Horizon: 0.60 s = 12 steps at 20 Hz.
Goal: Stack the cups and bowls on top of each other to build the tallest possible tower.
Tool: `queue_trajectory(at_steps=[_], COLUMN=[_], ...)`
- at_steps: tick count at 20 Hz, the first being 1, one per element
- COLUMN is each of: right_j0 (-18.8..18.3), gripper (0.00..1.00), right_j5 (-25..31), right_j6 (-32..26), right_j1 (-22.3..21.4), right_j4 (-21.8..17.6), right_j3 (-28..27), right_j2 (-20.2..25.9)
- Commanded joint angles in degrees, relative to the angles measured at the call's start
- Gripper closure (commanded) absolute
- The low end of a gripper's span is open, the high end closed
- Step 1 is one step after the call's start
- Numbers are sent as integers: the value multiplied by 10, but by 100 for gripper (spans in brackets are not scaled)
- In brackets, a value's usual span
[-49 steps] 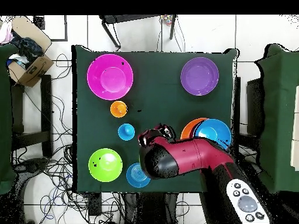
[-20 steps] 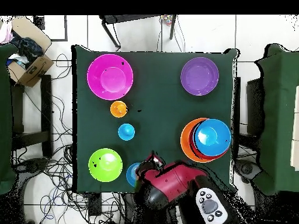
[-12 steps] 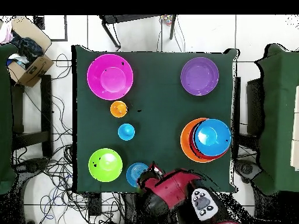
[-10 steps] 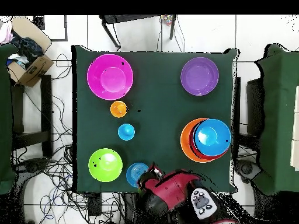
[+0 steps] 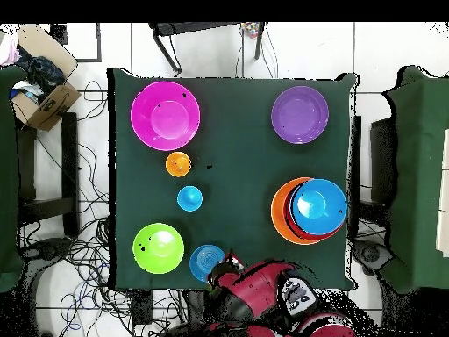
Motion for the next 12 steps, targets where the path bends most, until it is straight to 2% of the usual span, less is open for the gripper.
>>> queue_trajectory(at_steps=[1, 7, 12], right_j0=[-21, -30, -15], gripper=[0, 0, 0], right_j5=[-19, -25, -46], right_j6=[54, 51, 56], right_j1=[22, 24, 47], right_j4=[-19, -22, -14], right_j3=[-76, -79, -92], right_j2=[31, 32, 10])
